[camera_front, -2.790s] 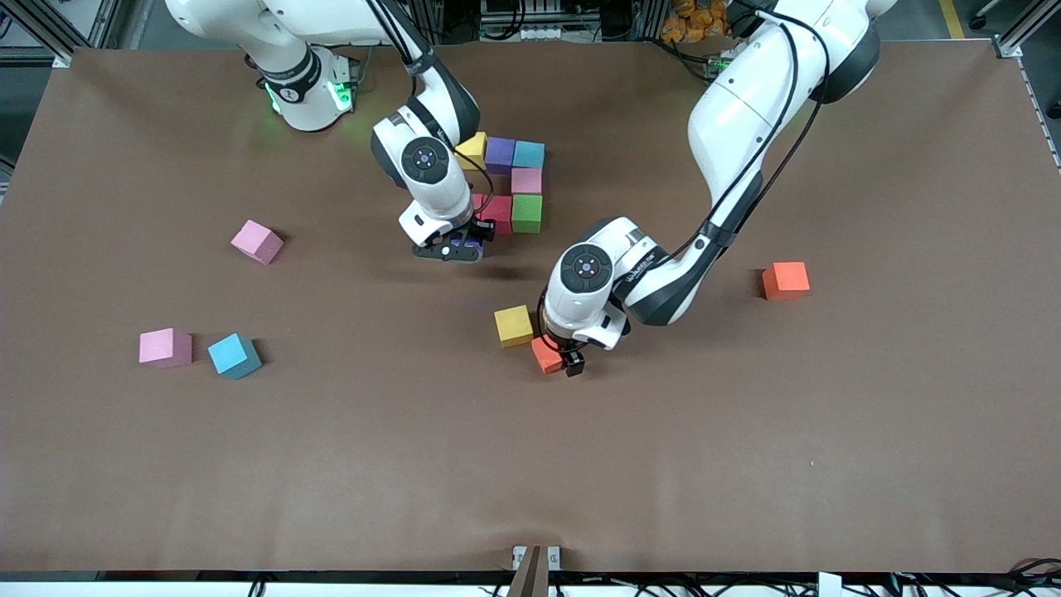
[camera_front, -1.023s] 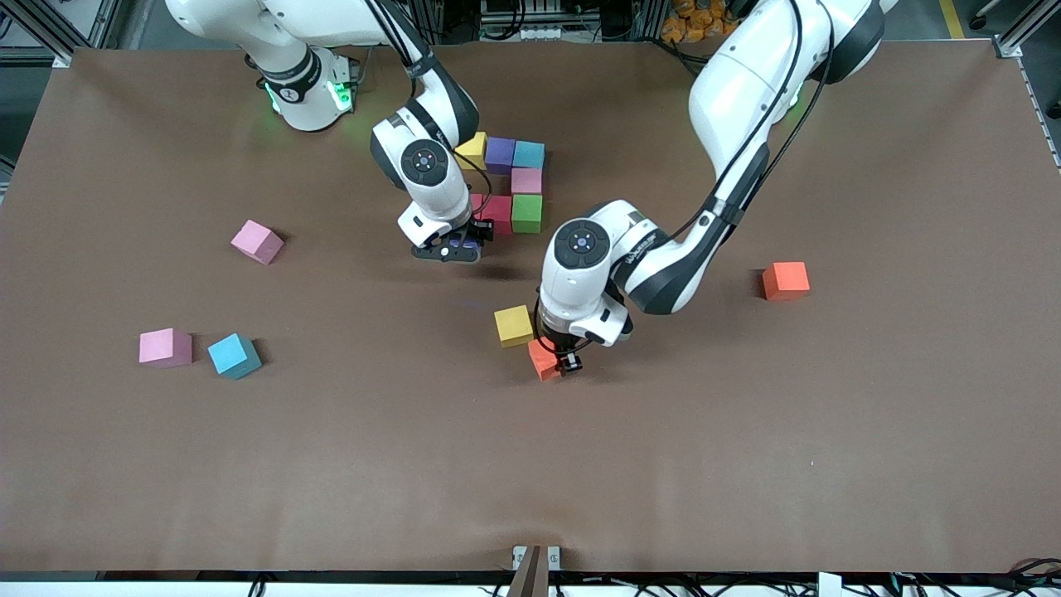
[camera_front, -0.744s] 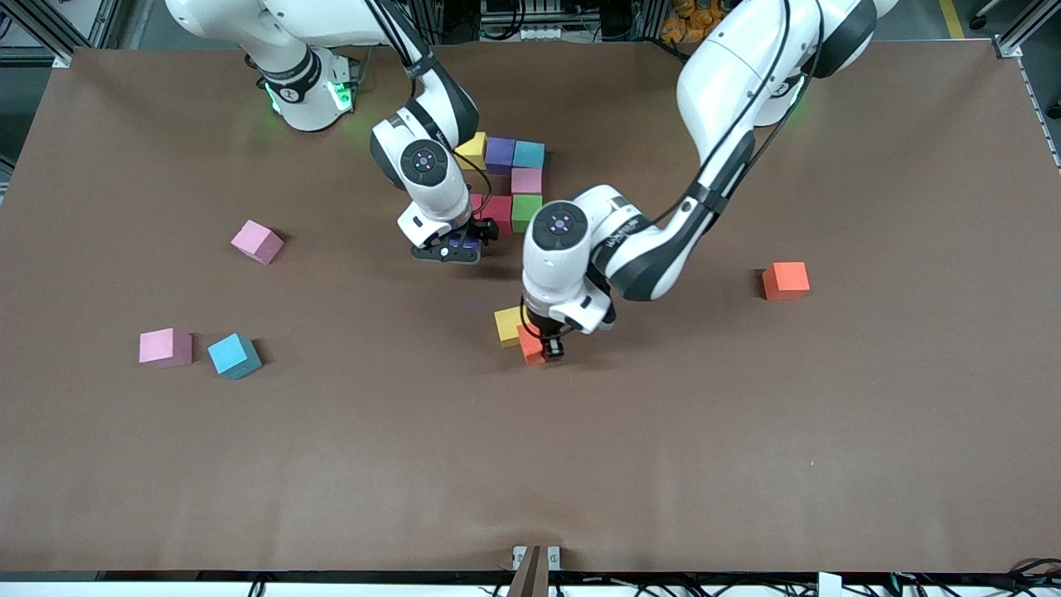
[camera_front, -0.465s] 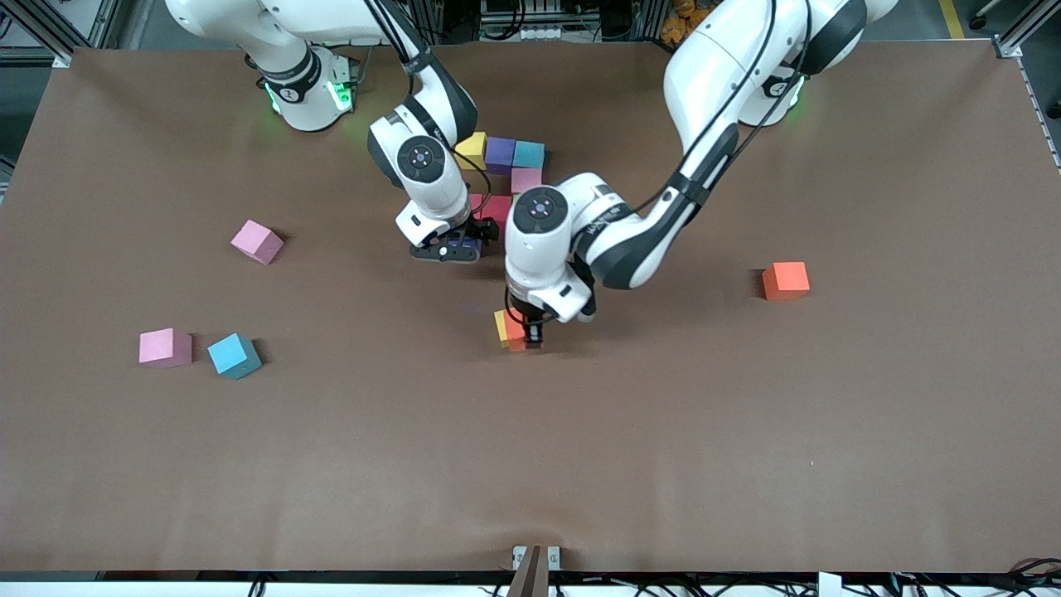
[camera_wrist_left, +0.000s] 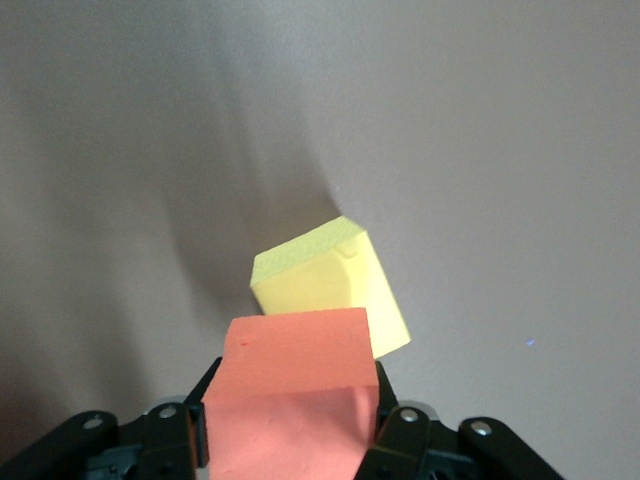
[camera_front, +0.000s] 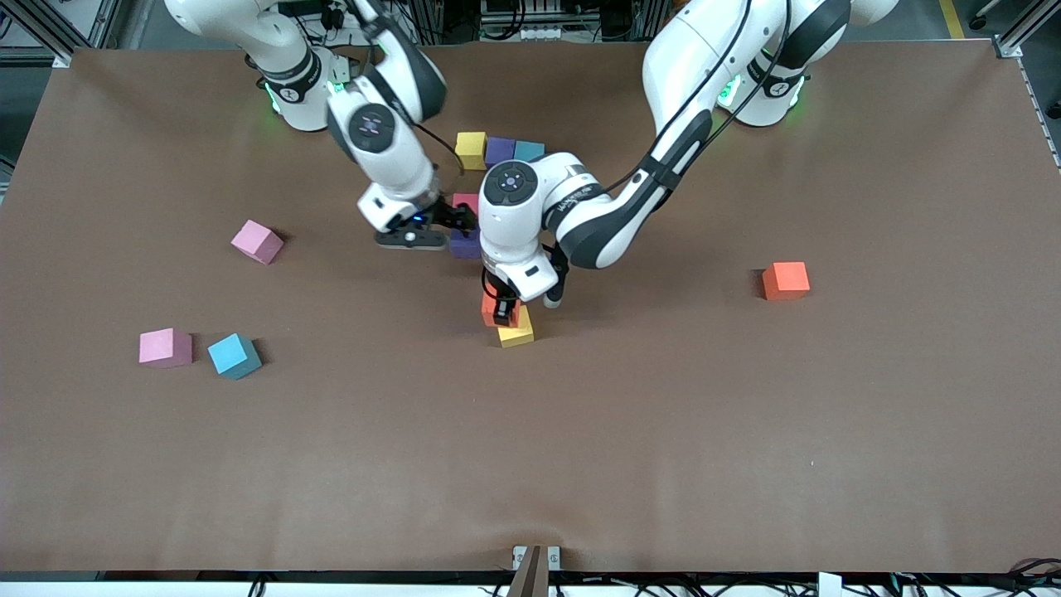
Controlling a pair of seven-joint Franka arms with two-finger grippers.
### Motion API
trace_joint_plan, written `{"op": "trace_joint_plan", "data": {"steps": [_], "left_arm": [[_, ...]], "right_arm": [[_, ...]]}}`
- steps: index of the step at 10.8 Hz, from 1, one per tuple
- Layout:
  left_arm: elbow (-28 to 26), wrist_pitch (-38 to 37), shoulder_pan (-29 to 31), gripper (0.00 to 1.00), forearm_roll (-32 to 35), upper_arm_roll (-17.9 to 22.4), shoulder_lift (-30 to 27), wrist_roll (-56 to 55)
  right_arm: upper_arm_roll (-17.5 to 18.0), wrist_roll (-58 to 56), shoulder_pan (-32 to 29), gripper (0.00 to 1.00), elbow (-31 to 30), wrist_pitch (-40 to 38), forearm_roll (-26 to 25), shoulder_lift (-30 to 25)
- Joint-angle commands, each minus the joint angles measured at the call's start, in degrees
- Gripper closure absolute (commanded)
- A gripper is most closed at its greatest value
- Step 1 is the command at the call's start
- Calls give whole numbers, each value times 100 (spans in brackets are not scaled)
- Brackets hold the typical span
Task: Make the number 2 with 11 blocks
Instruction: 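Lower the purple cube into the cluster while the left gripper lifts orange, then open the right gripper and reach cyan while the left gripper carries orange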
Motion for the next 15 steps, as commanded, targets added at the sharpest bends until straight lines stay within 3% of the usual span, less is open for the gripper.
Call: {"op": "trace_joint_plan", "data": {"steps": [1, 3, 6, 9, 12, 15], "left_arm": [[-53, -42, -170, 100, 135, 60, -43, 683], [-53, -33, -363, 100, 135, 86, 10, 1737], [-44, 63, -417, 100, 135, 95, 98, 3372], [-53, 362, -365, 100, 56, 95, 134, 3342], [-70, 327, -76, 100, -522, 86, 2, 2509], [-97, 327, 39, 100, -955, 95, -7, 1927]], "right_arm": [[40, -558, -585, 0, -420, -489, 52, -912], [40, -1330, -1305, 0, -271, -667, -53, -889], [49, -1755, -2281, 0, 439, -667, -431, -293], [75, -2543, -3160, 0, 1230, -676, -686, 489], [75, -2625, -3680, 0, 1794, -676, -687, 1210], [84, -3942, -4032, 0, 2198, -676, -652, 1650]]}}
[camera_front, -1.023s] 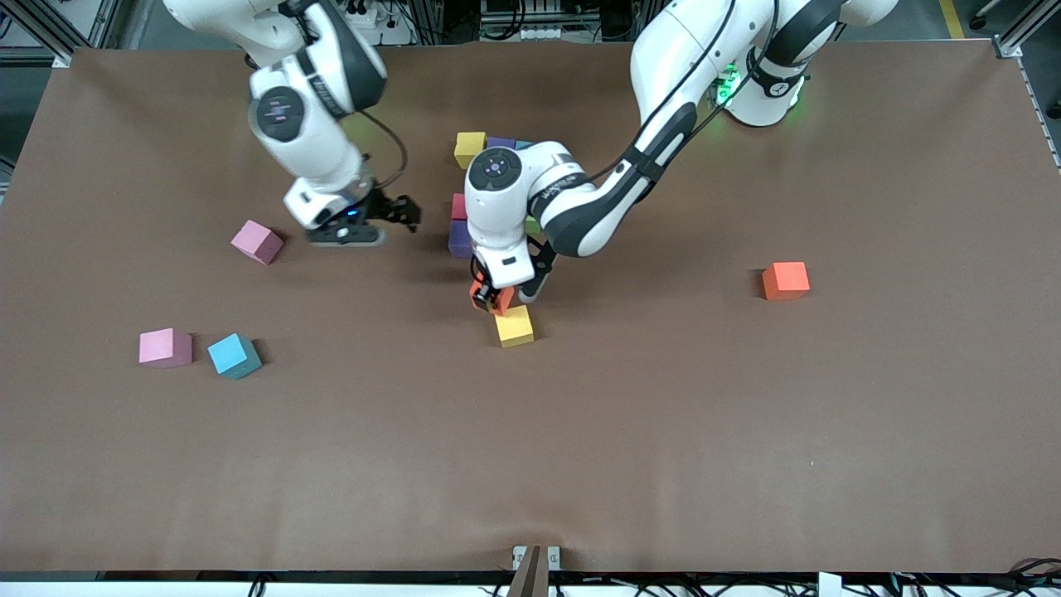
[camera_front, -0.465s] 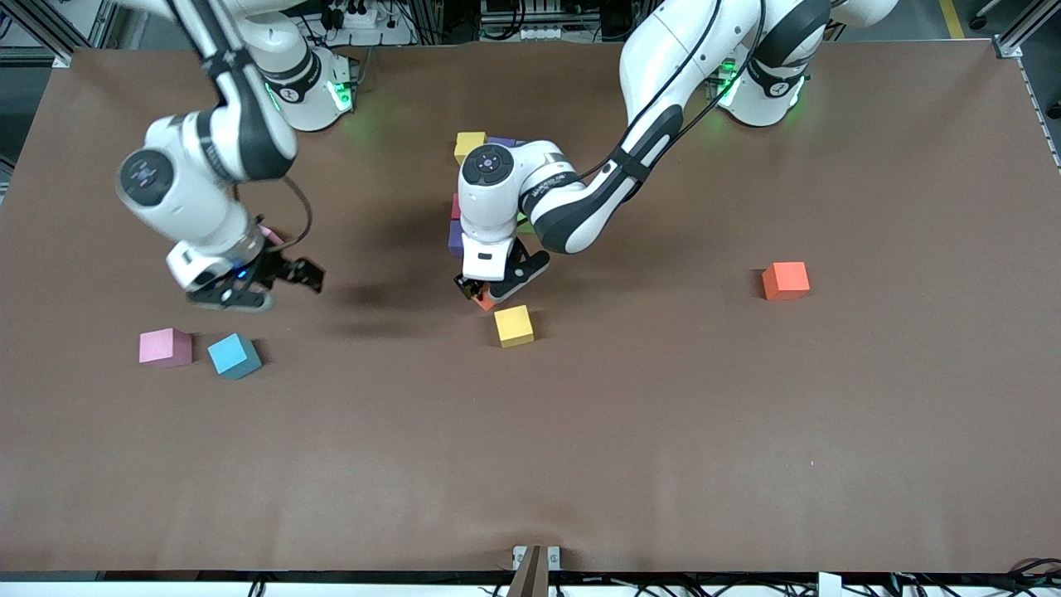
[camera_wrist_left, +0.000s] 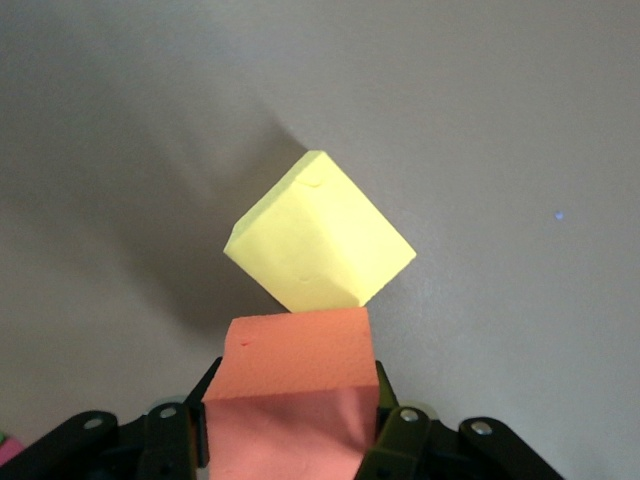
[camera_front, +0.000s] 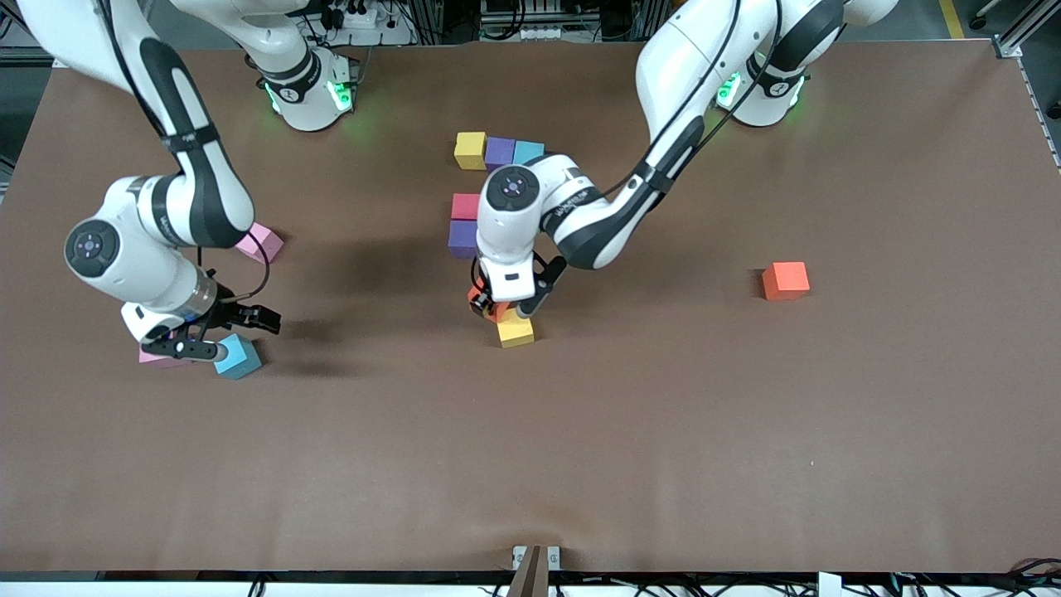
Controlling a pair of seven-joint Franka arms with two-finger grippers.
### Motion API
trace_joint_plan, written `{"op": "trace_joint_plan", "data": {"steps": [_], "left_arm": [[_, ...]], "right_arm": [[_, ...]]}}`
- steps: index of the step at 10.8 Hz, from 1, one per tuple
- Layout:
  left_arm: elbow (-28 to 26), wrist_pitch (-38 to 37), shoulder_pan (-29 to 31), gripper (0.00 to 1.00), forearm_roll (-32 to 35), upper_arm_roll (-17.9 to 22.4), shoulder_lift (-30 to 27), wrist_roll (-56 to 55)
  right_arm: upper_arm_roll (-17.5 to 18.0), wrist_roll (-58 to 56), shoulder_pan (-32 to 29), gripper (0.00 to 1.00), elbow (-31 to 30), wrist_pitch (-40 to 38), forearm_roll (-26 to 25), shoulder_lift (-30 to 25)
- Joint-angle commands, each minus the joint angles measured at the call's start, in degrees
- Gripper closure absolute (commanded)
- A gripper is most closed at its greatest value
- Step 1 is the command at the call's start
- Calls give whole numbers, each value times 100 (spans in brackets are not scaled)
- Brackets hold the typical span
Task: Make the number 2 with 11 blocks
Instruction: 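Open the right gripper and reach cyan while the left gripper carries orange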
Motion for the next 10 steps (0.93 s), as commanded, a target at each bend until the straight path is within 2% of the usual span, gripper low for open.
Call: {"op": "trace_joint_plan", "data": {"steps": [1, 3, 6, 10], "left_arm": [[-106, -120, 155, 100, -169, 17, -222, -390], [-98, -462, 427, 100, -195, 9, -572, -470], [-98, -815, 795, 100, -345, 26, -1074, -662], [-98, -1499, 1499, 100, -292, 17, -1374, -619]], "right_arm": [[120, -259, -415, 0, 495, -66, -8, 451], [112, -711, -496, 0, 627, -66, -130, 514], [121, -2399, -707, 0, 943, -66, -297, 847], [244, -2578, -689, 0, 1006, -66, -402, 1120]]}}
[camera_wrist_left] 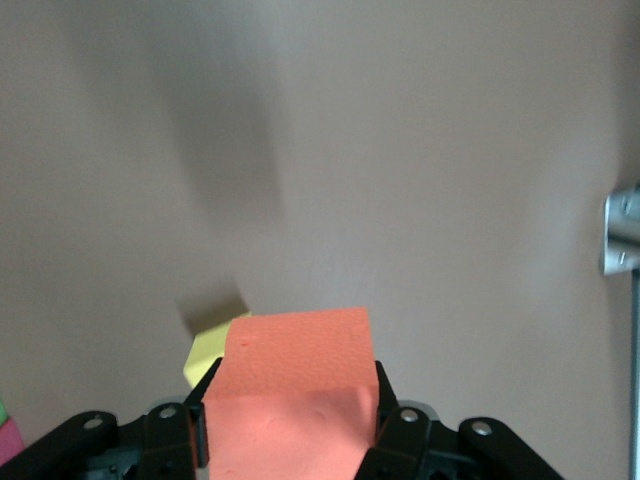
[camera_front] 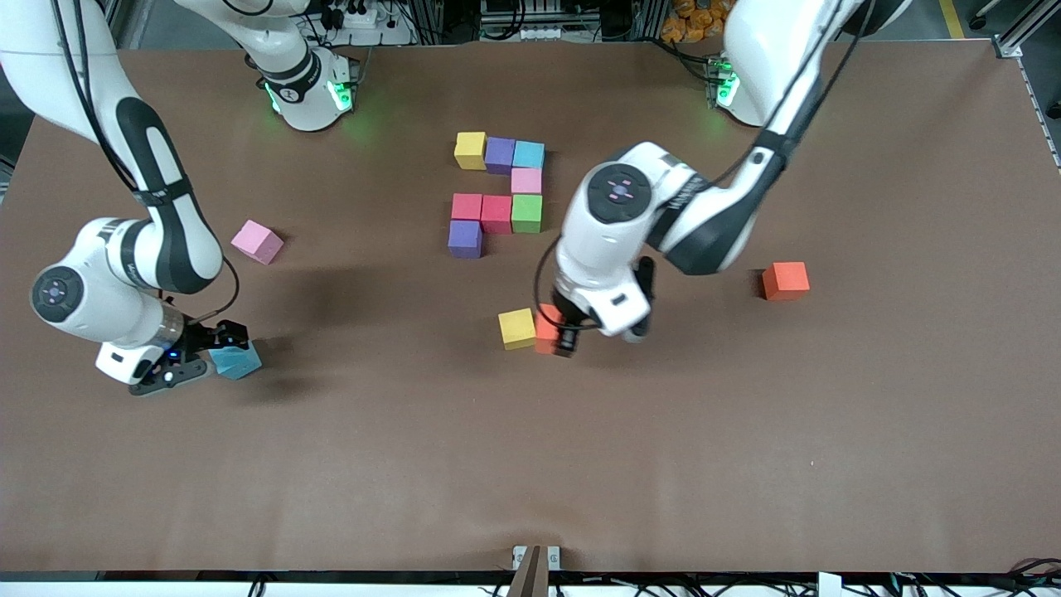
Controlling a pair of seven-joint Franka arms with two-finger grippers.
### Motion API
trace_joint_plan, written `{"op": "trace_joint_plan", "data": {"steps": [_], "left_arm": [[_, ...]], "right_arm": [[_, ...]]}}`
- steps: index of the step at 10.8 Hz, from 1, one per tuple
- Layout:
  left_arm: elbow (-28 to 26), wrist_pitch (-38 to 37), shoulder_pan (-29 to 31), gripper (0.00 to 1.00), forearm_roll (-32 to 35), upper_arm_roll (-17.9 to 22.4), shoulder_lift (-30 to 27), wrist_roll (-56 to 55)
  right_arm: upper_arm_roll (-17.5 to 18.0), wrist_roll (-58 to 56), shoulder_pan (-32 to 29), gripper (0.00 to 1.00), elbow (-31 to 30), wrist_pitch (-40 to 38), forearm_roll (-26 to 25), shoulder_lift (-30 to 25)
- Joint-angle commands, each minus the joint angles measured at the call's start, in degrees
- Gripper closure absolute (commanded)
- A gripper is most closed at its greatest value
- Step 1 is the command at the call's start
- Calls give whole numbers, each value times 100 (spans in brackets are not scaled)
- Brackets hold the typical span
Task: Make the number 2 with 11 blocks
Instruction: 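Open the right gripper and reach cyan while the left gripper carries orange, then grasp the cyan cube with the right gripper while the left holds orange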
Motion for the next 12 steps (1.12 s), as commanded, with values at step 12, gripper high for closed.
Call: {"op": "trace_joint_plan", "data": {"steps": [12], "left_arm": [[-249, -627, 622, 100, -529, -33, -5, -163]], "right_arm": [[133, -540, -214, 0, 164, -9, -418, 280]]}}
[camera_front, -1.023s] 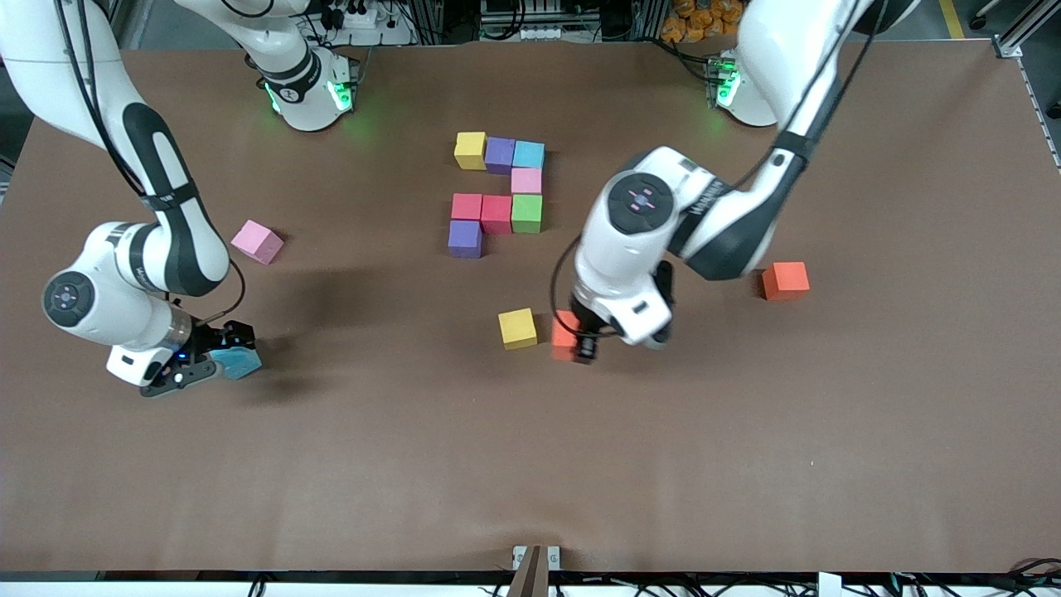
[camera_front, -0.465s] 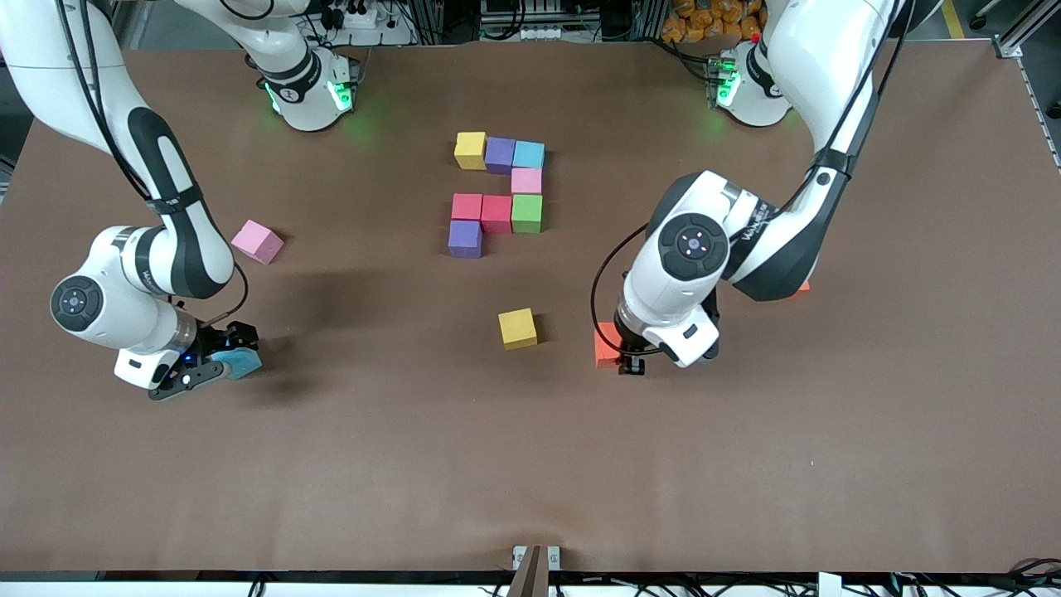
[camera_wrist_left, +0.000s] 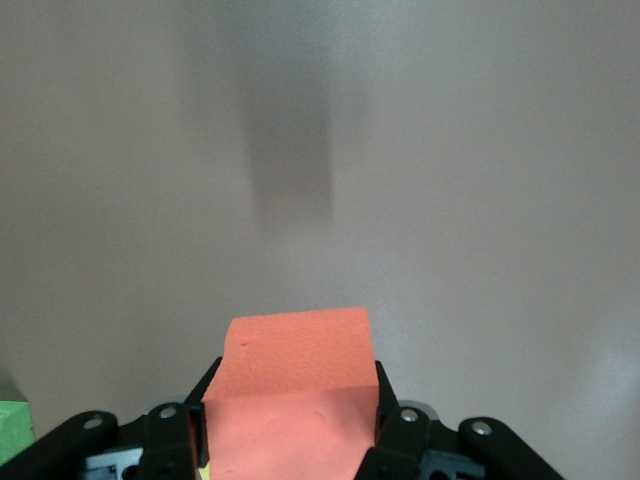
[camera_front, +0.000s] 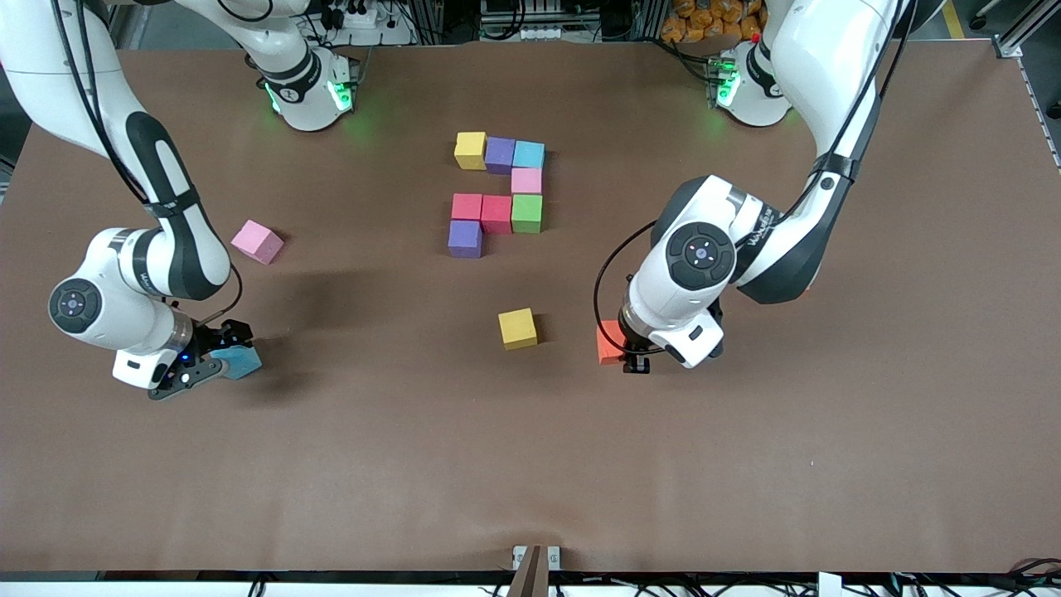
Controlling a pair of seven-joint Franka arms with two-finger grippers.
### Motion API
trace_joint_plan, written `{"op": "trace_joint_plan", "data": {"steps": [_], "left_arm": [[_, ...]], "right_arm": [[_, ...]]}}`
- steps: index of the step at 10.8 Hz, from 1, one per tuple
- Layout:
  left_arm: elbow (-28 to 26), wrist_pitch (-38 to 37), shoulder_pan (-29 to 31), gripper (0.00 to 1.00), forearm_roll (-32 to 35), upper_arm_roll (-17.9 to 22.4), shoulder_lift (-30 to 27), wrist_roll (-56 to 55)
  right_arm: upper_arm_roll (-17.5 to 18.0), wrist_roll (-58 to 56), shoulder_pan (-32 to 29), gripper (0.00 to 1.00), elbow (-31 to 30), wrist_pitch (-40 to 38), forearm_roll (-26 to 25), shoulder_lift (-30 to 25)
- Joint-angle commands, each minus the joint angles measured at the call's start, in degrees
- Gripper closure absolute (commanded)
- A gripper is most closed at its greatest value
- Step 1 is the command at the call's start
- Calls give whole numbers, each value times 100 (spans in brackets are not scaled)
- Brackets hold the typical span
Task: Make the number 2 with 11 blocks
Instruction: 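Grasp the cyan cube with the right gripper while the left holds orange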
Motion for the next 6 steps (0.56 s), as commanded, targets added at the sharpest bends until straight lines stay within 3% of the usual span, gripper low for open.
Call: {"op": "trace_joint_plan", "data": {"steps": [1, 6], "left_arm": [[-42, -37, 58, 100, -258, -34, -26, -52], [-24, -37, 67, 100, -312, -34, -88, -192]], "right_arm": [[88, -40, -102, 0, 82, -10, -128, 82], [88, 39, -76, 10, 169, 95, -84, 380]]}}
